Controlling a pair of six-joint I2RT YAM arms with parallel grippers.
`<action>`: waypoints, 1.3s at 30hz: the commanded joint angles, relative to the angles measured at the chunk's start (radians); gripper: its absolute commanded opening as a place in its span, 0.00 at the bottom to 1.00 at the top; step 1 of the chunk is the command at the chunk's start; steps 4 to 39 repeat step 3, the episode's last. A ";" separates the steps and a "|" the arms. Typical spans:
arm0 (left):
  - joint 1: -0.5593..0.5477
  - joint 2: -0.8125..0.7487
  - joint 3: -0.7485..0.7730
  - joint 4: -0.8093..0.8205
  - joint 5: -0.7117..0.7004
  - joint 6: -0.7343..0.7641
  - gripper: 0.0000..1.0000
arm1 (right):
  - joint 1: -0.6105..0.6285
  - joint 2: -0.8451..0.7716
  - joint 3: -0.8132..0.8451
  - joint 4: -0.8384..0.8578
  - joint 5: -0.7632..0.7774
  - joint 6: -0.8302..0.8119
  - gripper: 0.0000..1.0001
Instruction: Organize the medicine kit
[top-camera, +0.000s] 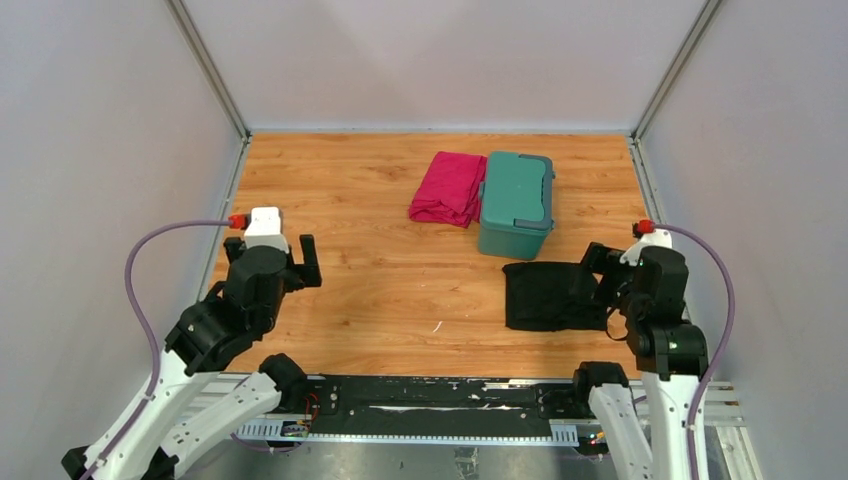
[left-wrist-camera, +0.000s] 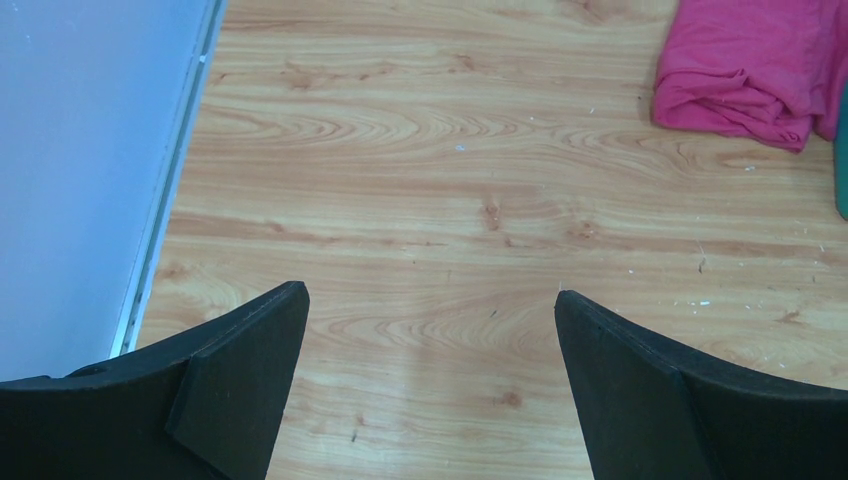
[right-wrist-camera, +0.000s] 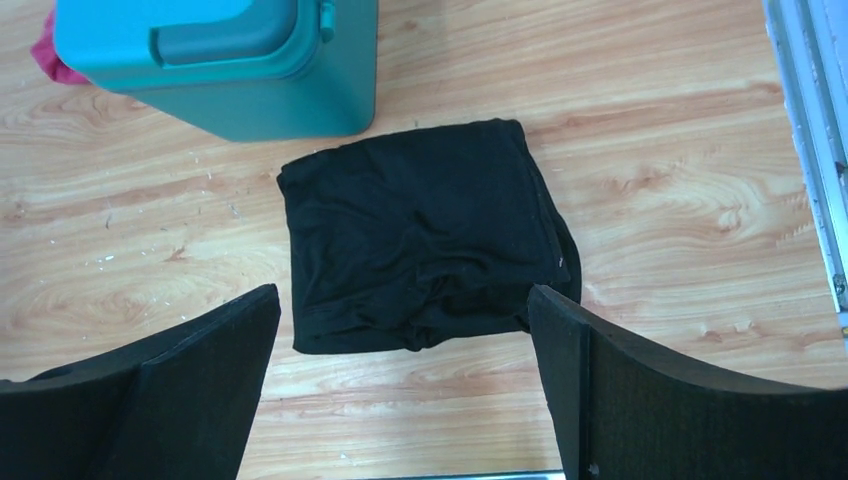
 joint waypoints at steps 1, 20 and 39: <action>0.005 -0.013 -0.011 0.006 -0.028 -0.023 1.00 | 0.024 0.004 0.000 0.018 -0.010 0.015 0.99; 0.005 -0.013 -0.011 0.006 -0.025 -0.027 1.00 | 0.025 0.018 -0.003 0.021 -0.020 0.010 0.99; 0.005 -0.013 -0.011 0.006 -0.025 -0.027 1.00 | 0.025 0.018 -0.003 0.021 -0.020 0.010 0.99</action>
